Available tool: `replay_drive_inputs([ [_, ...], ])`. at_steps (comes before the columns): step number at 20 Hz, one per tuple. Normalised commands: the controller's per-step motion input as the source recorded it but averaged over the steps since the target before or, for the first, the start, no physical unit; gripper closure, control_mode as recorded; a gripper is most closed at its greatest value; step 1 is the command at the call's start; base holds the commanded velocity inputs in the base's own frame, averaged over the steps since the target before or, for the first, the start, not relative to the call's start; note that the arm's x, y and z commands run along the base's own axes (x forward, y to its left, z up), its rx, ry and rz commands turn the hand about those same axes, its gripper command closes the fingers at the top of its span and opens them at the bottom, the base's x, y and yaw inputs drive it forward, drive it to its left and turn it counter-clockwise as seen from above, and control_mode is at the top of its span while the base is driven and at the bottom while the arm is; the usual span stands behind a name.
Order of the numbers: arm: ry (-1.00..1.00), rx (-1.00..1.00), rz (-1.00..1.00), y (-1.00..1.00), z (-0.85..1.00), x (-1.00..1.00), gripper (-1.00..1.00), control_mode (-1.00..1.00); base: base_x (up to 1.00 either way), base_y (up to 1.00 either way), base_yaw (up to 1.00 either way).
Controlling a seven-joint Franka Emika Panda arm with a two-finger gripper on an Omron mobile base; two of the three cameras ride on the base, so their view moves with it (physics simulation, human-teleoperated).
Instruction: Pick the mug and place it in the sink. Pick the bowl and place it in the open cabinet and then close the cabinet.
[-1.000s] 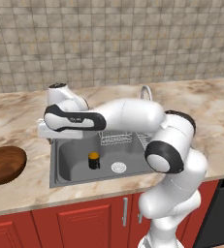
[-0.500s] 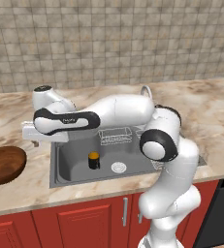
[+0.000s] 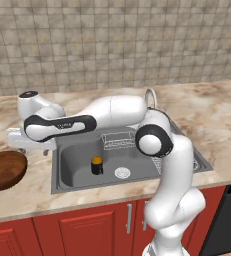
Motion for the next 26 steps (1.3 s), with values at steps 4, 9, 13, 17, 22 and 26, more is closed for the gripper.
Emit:
replay_drive_inputs([
  [4, 0.0, 0.0, 0.0, 0.23, -0.17, 0.0, -1.0, -1.0, 0.0, 0.0, 0.0],
  [9, 0.0, 0.0, 0.0, 0.19, -0.28, 0.0, -1.0, -1.0, 0.0, 0.0, 0.0],
  [13, 0.0, 0.02, 0.0, 0.0, -0.29, 0.0, -1.0, -1.0, 0.0, 0.0, 0.0],
  [17, 0.0, 0.02, 0.02, 0.0, -0.3, 0.0, -1.0, -1.0, 0.0, 0.0, 0.0],
  [22, -0.01, 0.04, 0.03, 0.0, -0.28, 0.05, -1.0, -1.0, 0.0, 0.0, 0.0],
  [26, -0.01, 0.02, 0.04, 0.0, -0.28, 0.18, -1.0, -1.0, 0.0, 0.0, 0.0],
])
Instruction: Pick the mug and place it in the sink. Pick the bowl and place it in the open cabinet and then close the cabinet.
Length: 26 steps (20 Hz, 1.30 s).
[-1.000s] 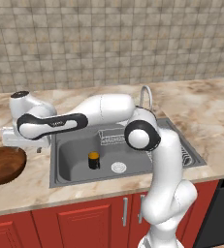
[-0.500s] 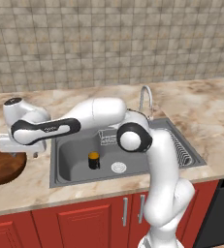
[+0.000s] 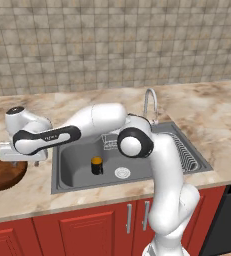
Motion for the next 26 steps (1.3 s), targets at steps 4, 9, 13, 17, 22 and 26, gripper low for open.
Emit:
replay_drive_inputs([
  [4, -0.05, 0.0, 0.03, 0.04, -0.16, 0.28, -1.0, -1.0, 0.0, 0.0, 0.0],
  [9, -0.04, 0.0, 0.0, 0.25, -0.02, 0.42, -1.0, -1.0, 0.0, 0.0, 0.0],
  [13, 0.0, 0.0, 0.0, 0.41, -0.09, 0.47, -1.0, -1.0, 0.0, 0.0, 0.0],
  [17, 0.0, 0.0, 0.0, 0.32, -0.21, 0.26, -1.0, -1.0, 0.0, 0.0, 0.0],
  [22, 0.0, 0.0, 0.0, 0.32, -0.3, 0.02, -1.0, -1.0, 0.0, 0.0, 0.0],
  [26, 0.0, 0.0, 0.0, 0.34, -0.26, 0.0, 1.0, -1.0, 0.0, 0.0, 0.0],
])
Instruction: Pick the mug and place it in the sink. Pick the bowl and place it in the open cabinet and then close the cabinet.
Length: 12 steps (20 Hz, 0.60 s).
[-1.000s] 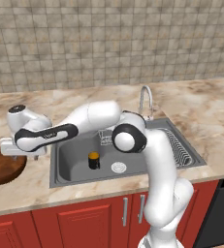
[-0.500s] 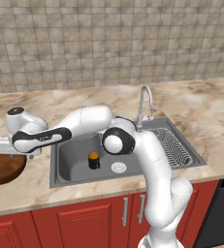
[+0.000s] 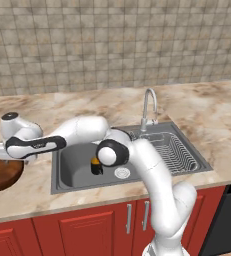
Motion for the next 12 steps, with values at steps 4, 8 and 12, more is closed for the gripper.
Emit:
replay_drive_inputs([
  [4, 0.0, 0.0, 0.0, 0.19, -0.1, -0.01, 1.0, -1.0, 0.0, 0.0, 0.0],
  [8, 0.01, 0.02, 0.0, 0.01, 0.0, -0.27, 1.0, -1.0, 0.0, 0.0, 0.0],
  [12, 0.06, 0.01, 0.0, -0.01, 0.0, -0.37, 1.0, -1.0, 0.0, 0.0, 0.0],
])
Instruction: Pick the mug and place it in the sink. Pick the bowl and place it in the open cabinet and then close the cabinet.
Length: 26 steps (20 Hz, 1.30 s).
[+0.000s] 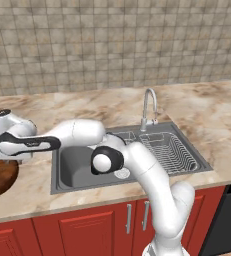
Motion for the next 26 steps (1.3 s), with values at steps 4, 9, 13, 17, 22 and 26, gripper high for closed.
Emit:
replay_drive_inputs([
  [4, 0.14, 0.03, -0.06, -0.14, 0.0, -0.43, 1.0, -1.0, 0.0, 0.0, 0.0],
  [9, 0.11, 0.04, -0.2, -0.59, 0.07, -0.41, 1.0, -1.0, 0.0, 0.0, 0.0],
  [13, -0.07, 0.0, -0.35, -0.76, 0.31, -0.24, 1.0, -1.0, 0.0, 0.0, 0.0],
  [17, -0.2, -0.04, -0.42, -0.65, 0.57, -0.14, 1.0, -1.0, 0.0, 0.0, 0.0],
  [22, -0.14, -0.13, -0.62, -0.53, 0.33, 0.0, 1.0, -1.0, 0.0, 0.0, 0.0],
  [26, -0.01, 0.0, -0.59, -0.96, 0.16, -0.01, 1.0, -1.0, 0.0, 0.0, 0.0],
])
